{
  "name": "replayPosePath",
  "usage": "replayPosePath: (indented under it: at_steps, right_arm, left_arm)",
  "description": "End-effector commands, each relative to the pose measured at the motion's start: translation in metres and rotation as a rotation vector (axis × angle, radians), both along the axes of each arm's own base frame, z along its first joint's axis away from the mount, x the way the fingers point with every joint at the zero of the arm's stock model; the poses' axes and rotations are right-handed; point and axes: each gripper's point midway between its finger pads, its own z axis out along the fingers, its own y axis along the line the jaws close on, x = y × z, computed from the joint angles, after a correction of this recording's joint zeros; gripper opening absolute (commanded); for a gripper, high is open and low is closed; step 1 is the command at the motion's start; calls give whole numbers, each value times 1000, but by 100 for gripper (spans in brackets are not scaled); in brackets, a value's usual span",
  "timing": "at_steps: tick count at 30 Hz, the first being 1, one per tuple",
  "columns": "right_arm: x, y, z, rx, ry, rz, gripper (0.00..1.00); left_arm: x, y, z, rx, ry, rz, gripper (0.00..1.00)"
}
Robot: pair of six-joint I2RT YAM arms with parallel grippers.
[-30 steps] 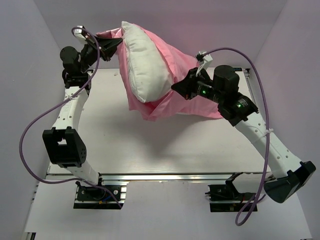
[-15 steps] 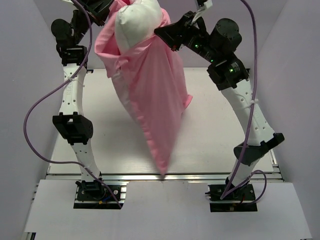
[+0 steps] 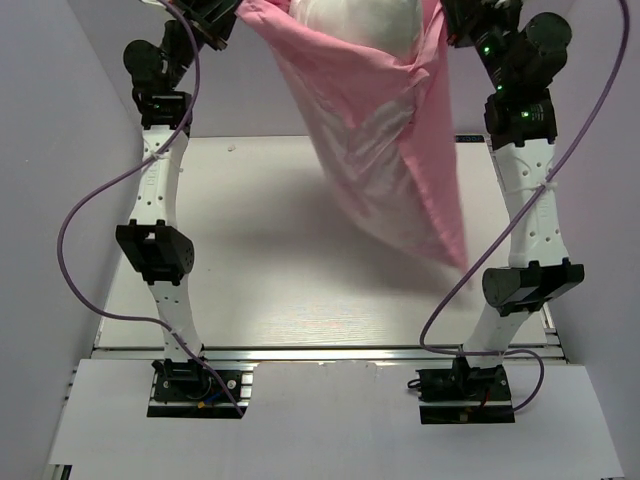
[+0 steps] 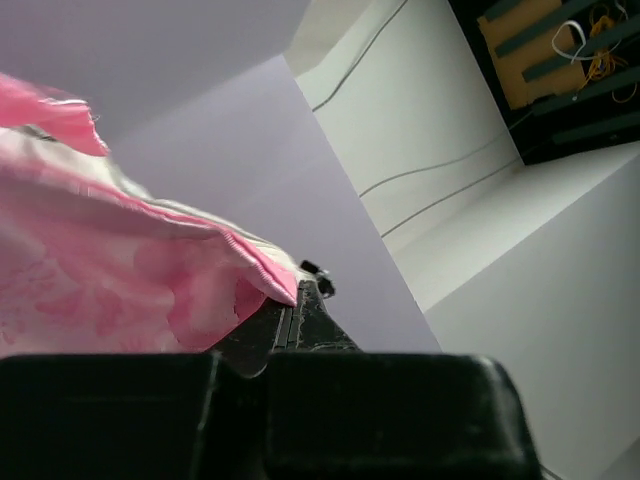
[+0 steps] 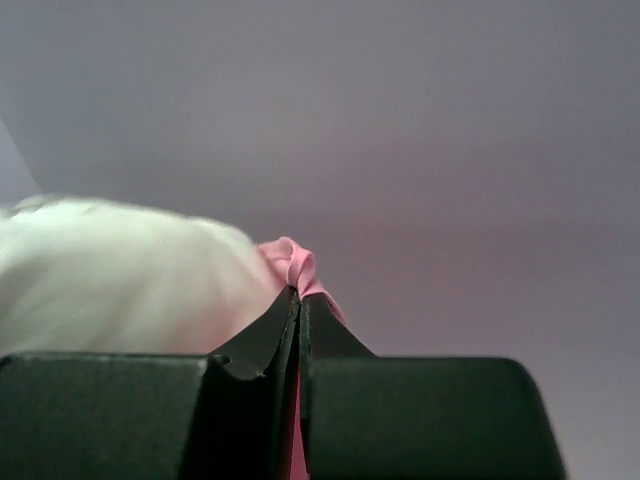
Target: Put the pillow into the pillowcase
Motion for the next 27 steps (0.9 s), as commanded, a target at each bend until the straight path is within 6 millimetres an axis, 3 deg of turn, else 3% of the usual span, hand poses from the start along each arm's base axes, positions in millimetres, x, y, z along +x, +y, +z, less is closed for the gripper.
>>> replayPosePath:
  at_steps: [1, 3, 4, 5, 6, 7, 8, 9, 11, 12, 13, 14, 15, 17, 19, 20, 21, 22, 23, 24, 25, 26, 27]
  right_arm:
    - [-119, -41, 159, 61, -572, -129, 0]
    - [-124, -35, 155, 26, -588, -104, 0]
    - [-140, -34, 159, 19, -606, -86, 0]
    - [-143, -29, 155, 7, -599, -57, 0]
    - [-133, -18, 135, -20, -547, 3, 0]
    - [-144, -14, 131, -32, -538, 34, 0]
    - [-145, -1, 115, -75, -509, 108, 0]
    - [-124, 11, 77, -106, -411, 164, 0]
    - [-132, 33, 30, -187, -325, 311, 0]
    - [-113, 43, -27, -228, -206, 358, 0]
    - [-118, 46, -47, -248, -167, 382, 0]
    - [-122, 54, -79, -274, -99, 453, 0]
    - [-121, 61, -125, -299, -13, 502, 0]
    - [-135, 74, -174, -336, 92, 609, 0]
    - [-151, 87, -202, -386, 123, 669, 0]
    - [-163, 98, -225, -391, 178, 722, 0]
    - [-170, 102, -232, -395, 190, 744, 0]
    - [-178, 106, -233, -400, 188, 763, 0]
    - [-186, 113, -240, -405, 197, 797, 0]
    - [-198, 123, -241, -414, 197, 837, 0]
    - [-206, 128, -245, -423, 212, 876, 0]
    - [-211, 132, -241, -424, 205, 901, 5]
    - [-217, 137, -239, -422, 212, 932, 27]
  left_arm:
    - [-27, -14, 24, -41, -67, -35, 0]
    - [-29, -25, 13, -20, -53, -71, 0]
    - [-33, -29, 10, -11, -65, -85, 0]
    - [-36, -36, 5, 1, -63, -107, 0]
    - [-37, -40, -12, 22, -22, -128, 0]
    - [-45, -41, -18, 32, -34, -139, 0]
    - [-48, -42, -28, 41, -17, -144, 0]
    - [-54, -42, -56, 46, 60, -146, 0]
    - [-67, -37, -81, 44, 94, -130, 0]
    - [-90, -33, -80, 48, 81, -117, 0]
    - [-84, -33, -129, 60, 197, -112, 0]
    - [-90, -32, -146, 68, 233, -106, 0]
    - [-102, -30, -176, 77, 298, -90, 0]
    - [-115, -29, -206, 92, 369, -82, 0]
    - [-136, -25, -225, 105, 416, -61, 0]
    - [-141, -24, -256, 117, 495, -56, 0]
    - [-144, -23, -278, 143, 566, -46, 0]
    - [-156, -21, -280, 156, 574, -39, 3]
    - [-161, -19, -298, 170, 622, -34, 7]
    - [-163, -12, -316, 192, 689, -13, 16]
    - [-173, -8, -315, 203, 690, -1, 21]
    - [-177, -4, -321, 215, 714, 15, 27]
    - [-179, 6, -339, 248, 781, 47, 37]
